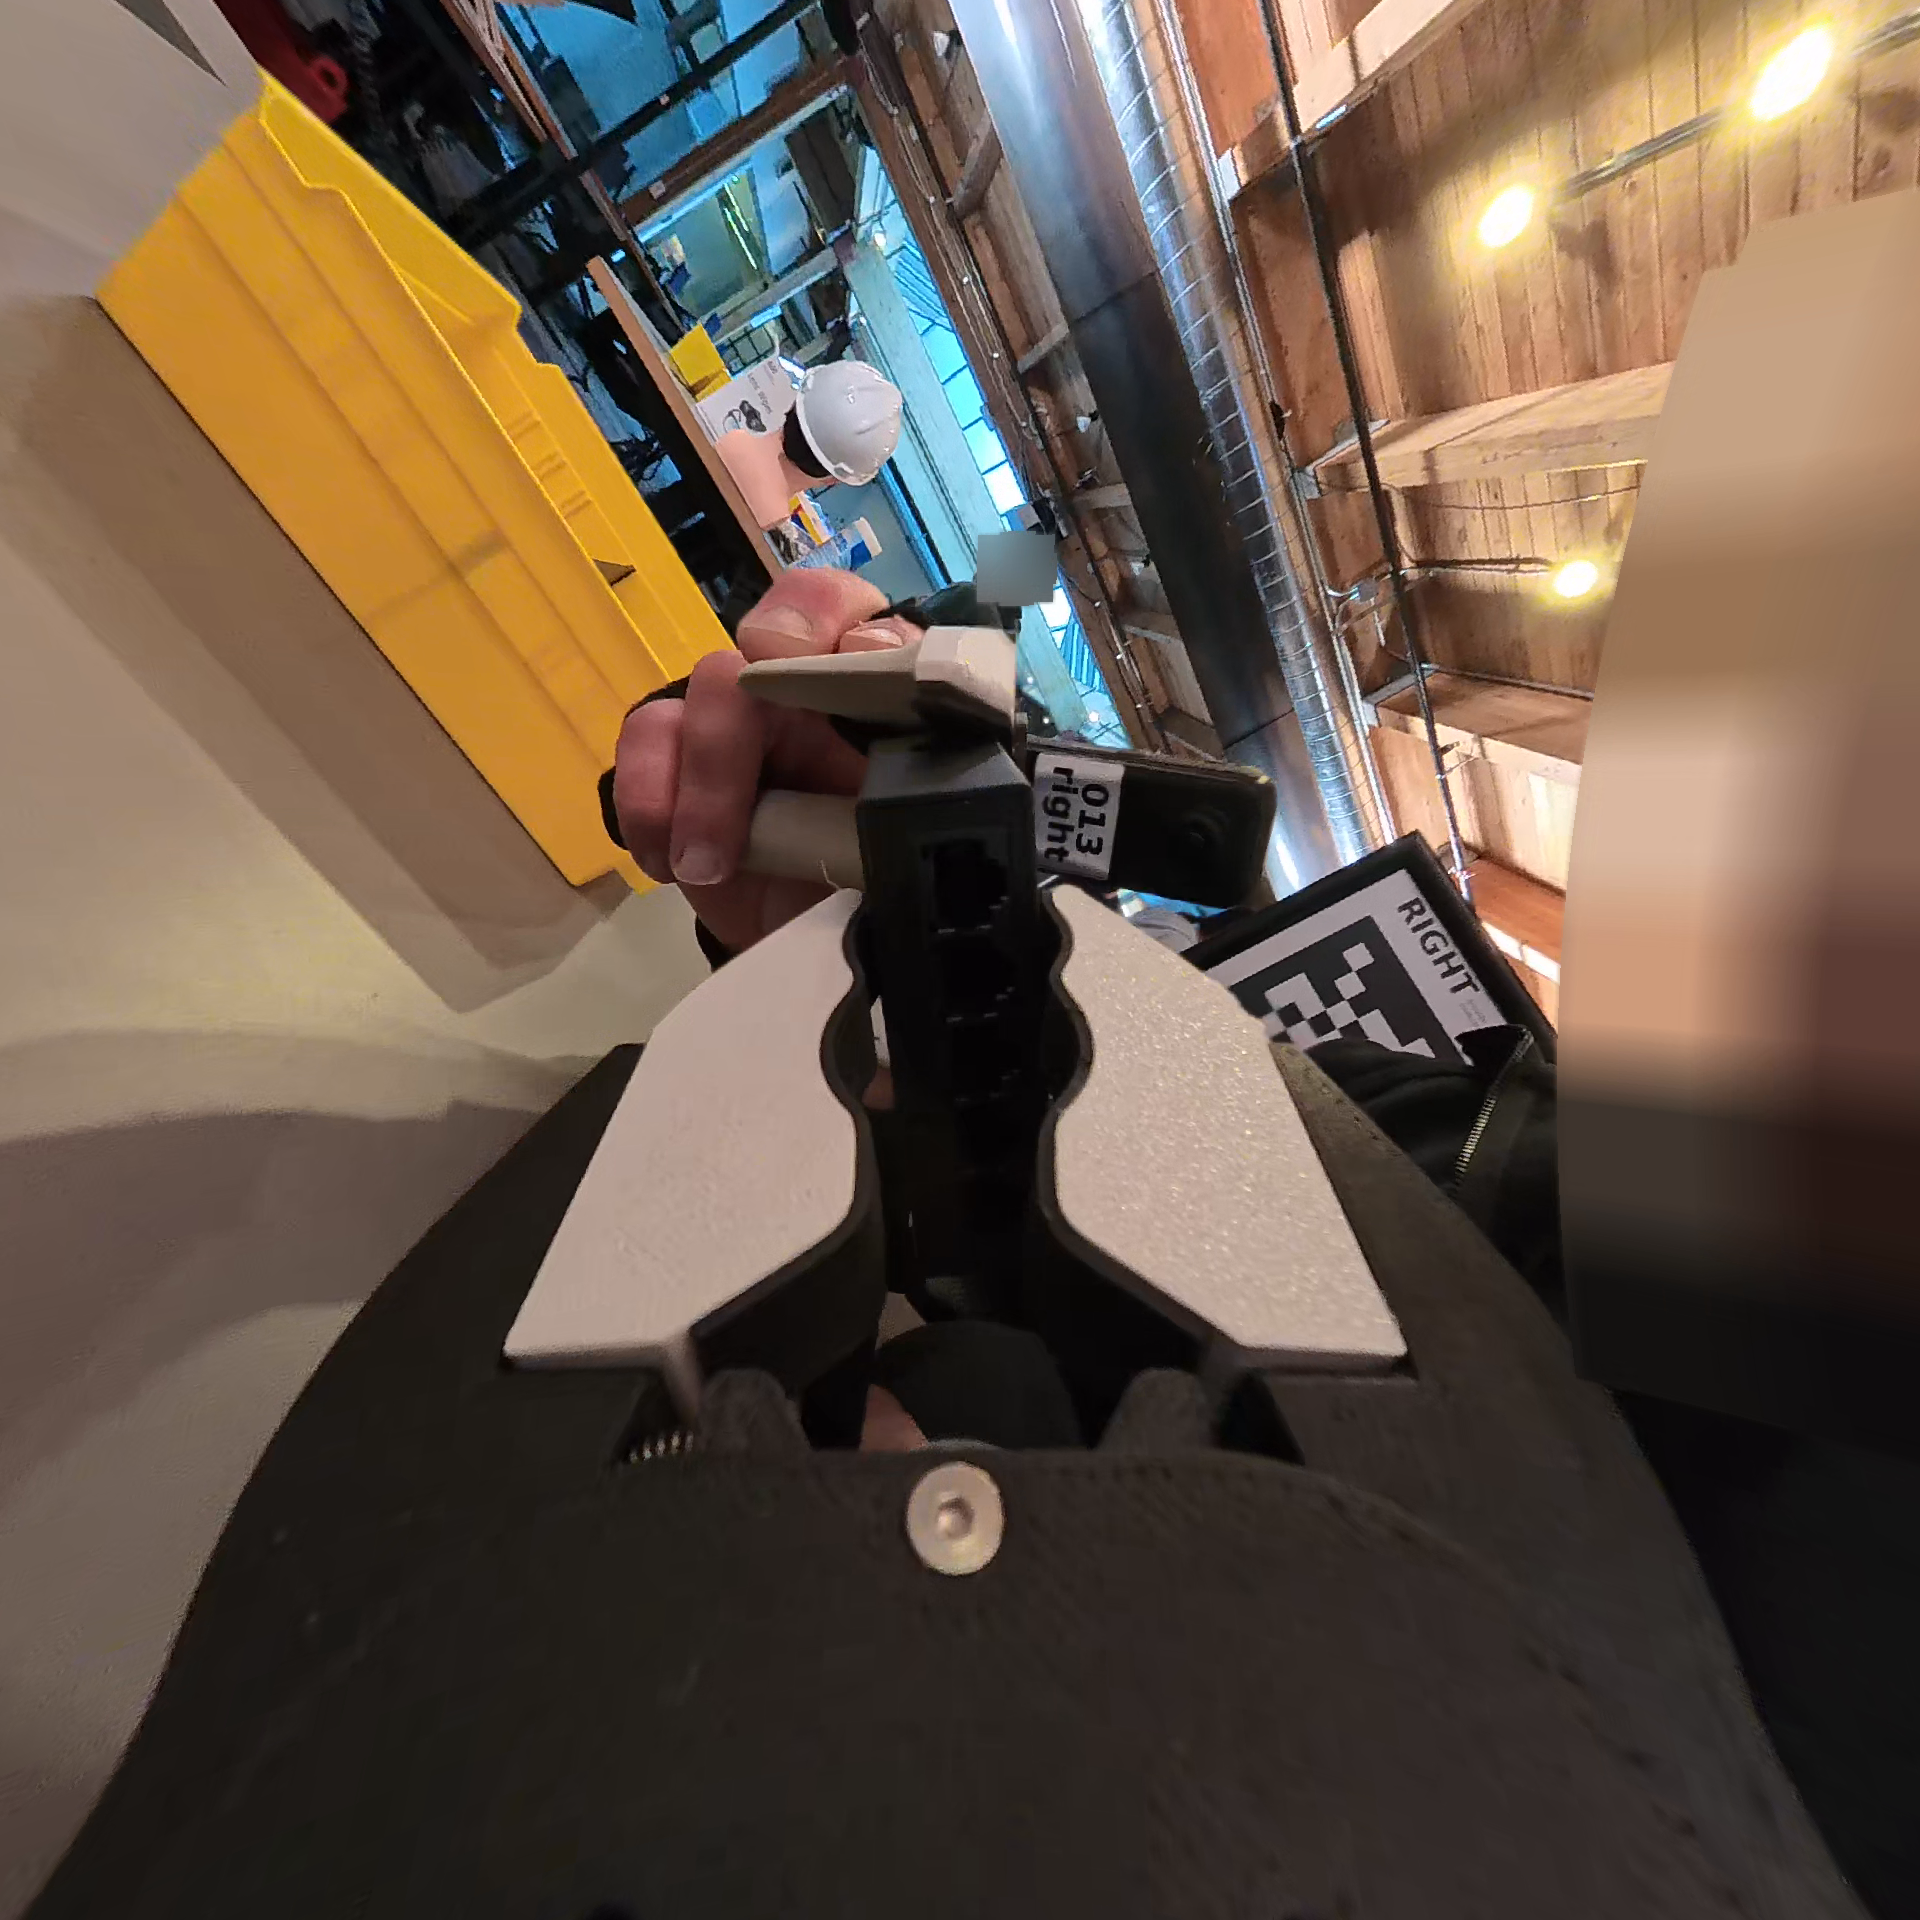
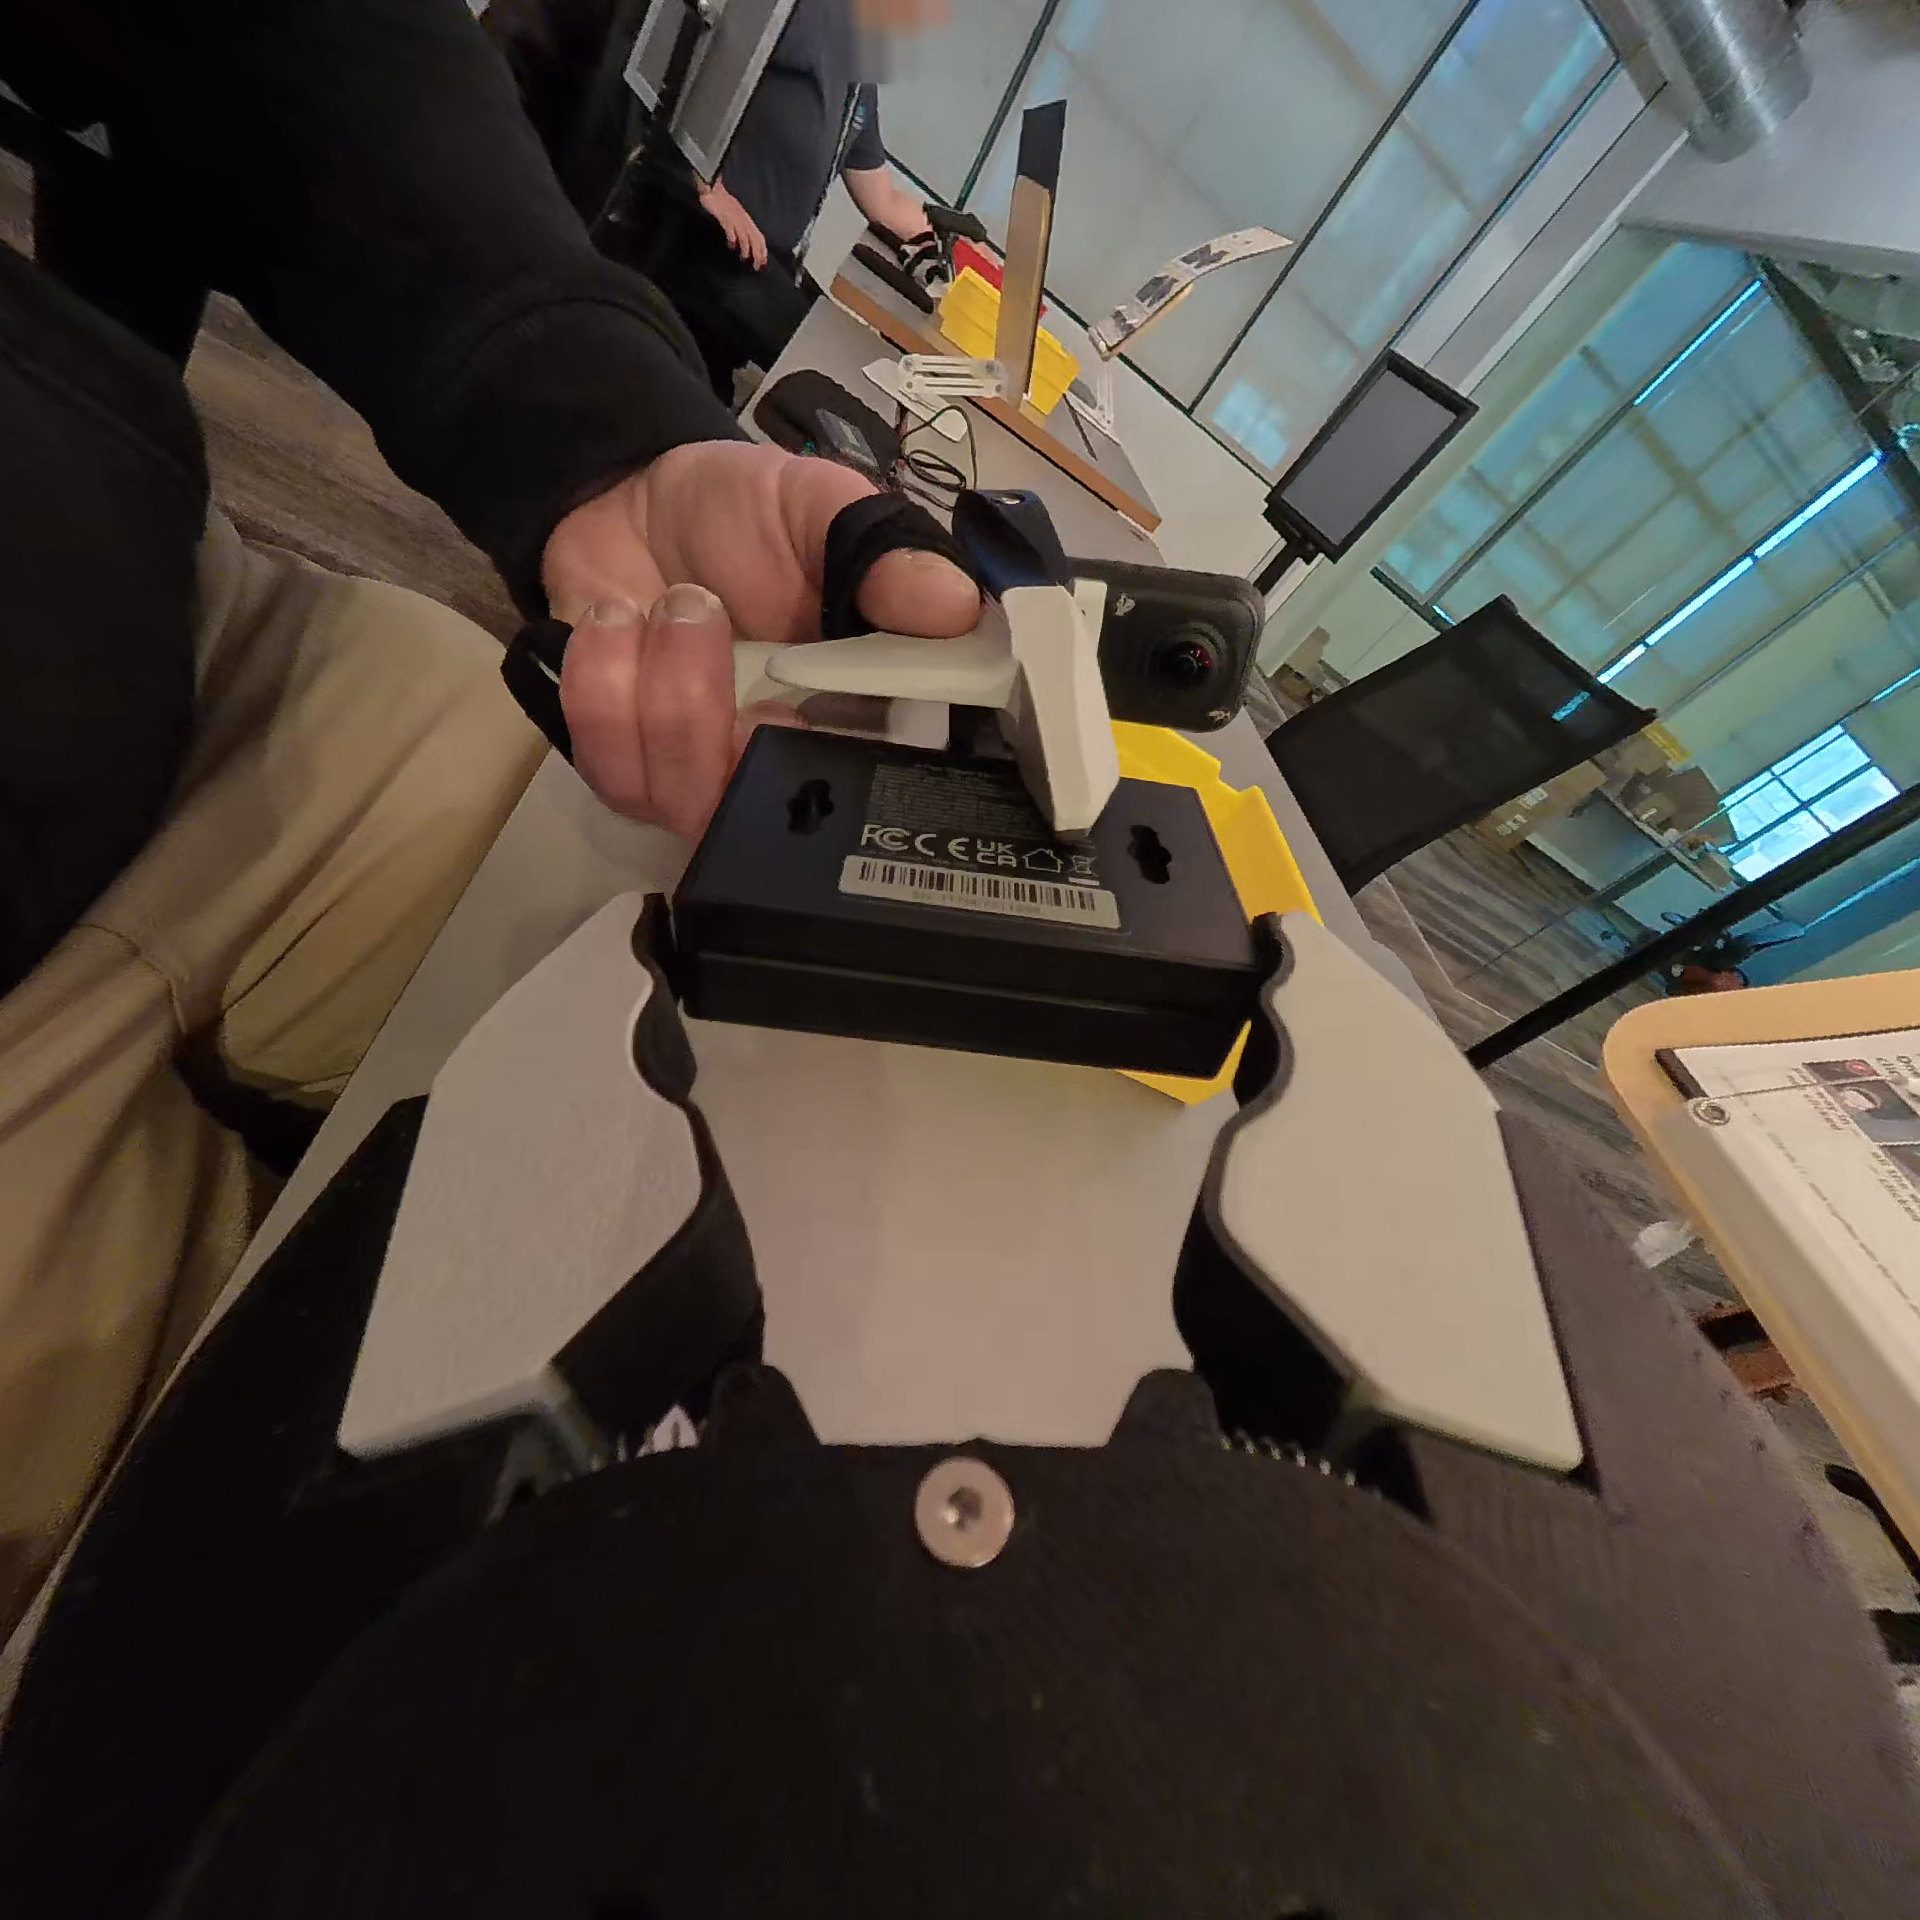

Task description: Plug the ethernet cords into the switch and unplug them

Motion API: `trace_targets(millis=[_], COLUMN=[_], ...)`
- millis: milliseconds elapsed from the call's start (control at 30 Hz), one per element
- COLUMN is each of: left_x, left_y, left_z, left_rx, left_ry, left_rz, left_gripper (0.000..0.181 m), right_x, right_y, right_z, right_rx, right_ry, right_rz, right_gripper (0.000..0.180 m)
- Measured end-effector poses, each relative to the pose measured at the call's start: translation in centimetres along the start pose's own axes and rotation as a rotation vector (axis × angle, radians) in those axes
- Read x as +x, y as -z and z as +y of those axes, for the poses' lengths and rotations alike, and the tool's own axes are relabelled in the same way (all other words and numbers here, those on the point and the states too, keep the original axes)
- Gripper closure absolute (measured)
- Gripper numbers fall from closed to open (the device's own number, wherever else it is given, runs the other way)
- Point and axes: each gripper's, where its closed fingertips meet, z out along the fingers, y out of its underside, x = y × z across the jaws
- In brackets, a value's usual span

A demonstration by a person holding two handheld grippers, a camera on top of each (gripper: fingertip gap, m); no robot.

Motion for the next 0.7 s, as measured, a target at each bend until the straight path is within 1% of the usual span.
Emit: trace_targets(millis=[133,200,333,400,467,567,633,700], left_x=[0.2,0.1,-0.2,0.2,0.3,0.9,0.5,0.4], left_y=[0.0,-0.2,0.0,-0.1,-0.4,-0.5,-0.4,-0.3], left_z=[0.0,0.3,0.2,0.3,0.4,0.5,0.3,0.1], left_rx=[0.0,0.0,0.014,0.019,0.011,0.007,0.029,0.044], left_ry=[-0.002,0.005,0.019,0.032,-0.019,-0.011,-0.015,0.009], left_rz=[0.011,0.015,0.023,0.062,0.034,0.062,0.029,0.043], left_gripper=[0.154,0.154,0.154,0.154,0.154,0.154,0.154,0.154], right_x=[0.0,-0.1,-0.2,-0.3,-0.5,-0.5,-0.3,-0.3], right_y=[0.0,-0.1,-0.3,-0.2,-0.4,-0.2,-0.3,-0.5], right_z=[0.2,-0.4,0.0,-0.6,0.0,-0.8,-0.2,-0.2], right_rx=[0.002,0.01,-0.001,0.051,0.032,0.04,0.007,0.028], right_ry=[-0.022,-0.017,-0.046,-0.082,-0.103,-0.091,-0.076,-0.091], right_rz=[0.001,0.0,-0.019,-0.027,-0.043,-0.027,-0.028,-0.017], right_gripper=[0.072,0.076,0.077,0.077,0.071,0.072,0.072,0.072])
